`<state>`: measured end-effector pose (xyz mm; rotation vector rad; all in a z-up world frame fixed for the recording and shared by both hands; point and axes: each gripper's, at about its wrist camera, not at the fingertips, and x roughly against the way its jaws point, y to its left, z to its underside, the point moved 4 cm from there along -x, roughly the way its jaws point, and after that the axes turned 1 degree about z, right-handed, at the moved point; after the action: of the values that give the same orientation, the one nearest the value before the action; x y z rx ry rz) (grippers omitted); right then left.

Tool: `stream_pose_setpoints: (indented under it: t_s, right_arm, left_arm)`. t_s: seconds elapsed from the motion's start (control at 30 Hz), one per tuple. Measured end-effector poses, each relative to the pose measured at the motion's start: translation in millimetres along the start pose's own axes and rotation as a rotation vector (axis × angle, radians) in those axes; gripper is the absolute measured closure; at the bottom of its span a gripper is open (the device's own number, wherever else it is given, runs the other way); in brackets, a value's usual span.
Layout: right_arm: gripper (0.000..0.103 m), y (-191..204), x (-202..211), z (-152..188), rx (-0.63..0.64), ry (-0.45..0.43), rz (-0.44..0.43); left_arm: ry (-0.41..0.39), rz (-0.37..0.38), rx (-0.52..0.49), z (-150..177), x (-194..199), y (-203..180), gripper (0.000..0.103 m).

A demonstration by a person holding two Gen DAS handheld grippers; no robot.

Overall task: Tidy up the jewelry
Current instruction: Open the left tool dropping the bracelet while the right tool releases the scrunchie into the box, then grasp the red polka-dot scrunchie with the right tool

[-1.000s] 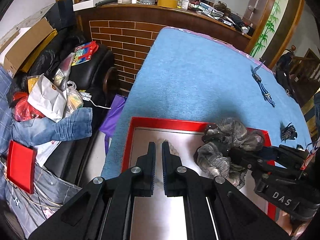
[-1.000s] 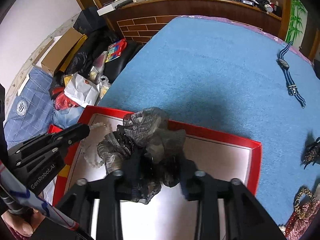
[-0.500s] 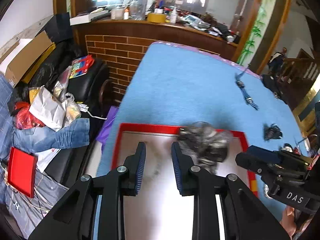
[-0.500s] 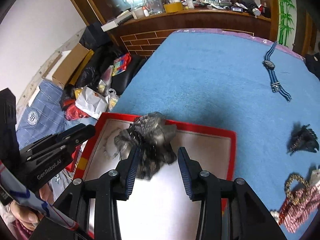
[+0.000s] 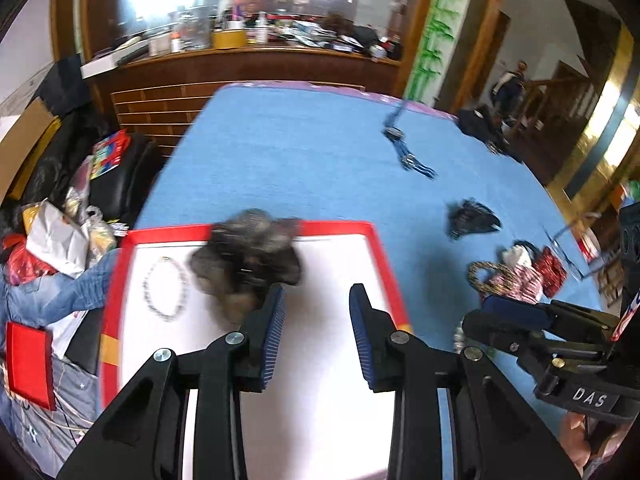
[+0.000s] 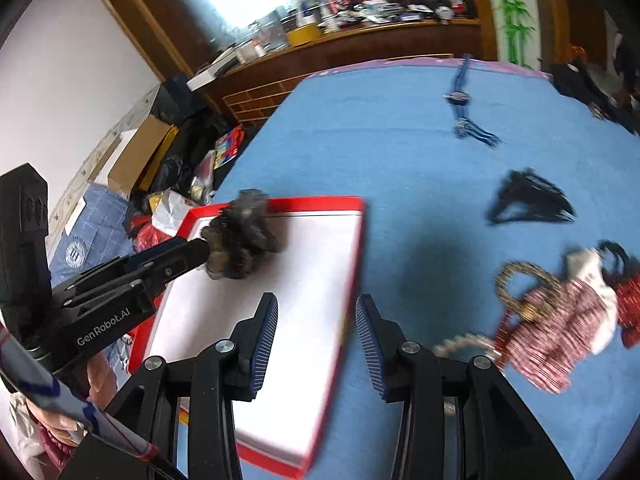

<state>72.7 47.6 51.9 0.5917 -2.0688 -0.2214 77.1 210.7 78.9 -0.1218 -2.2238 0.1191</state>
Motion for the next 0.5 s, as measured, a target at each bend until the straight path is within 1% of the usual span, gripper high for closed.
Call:
stream_pose_setpoints:
  t_s: [0.17, 0.27, 0.5]
  right_arm:
    - [0.056, -44, 28, 12, -0.057, -0.029, 0.042]
    - [0.056, -78, 49, 18, -0.101, -0.05, 0.075]
    - [0.056, -179, 100, 26, -0.269, -0.108, 0.194]
  left_arm:
    - [0.03, 0.029, -0.059, 5, -10, -45, 0.071]
    - [0.046, 0.039, -0.094, 6, -17, -71, 0.07]
    - [0.079, 0.067, -0.15, 4, -34, -120, 0.069]
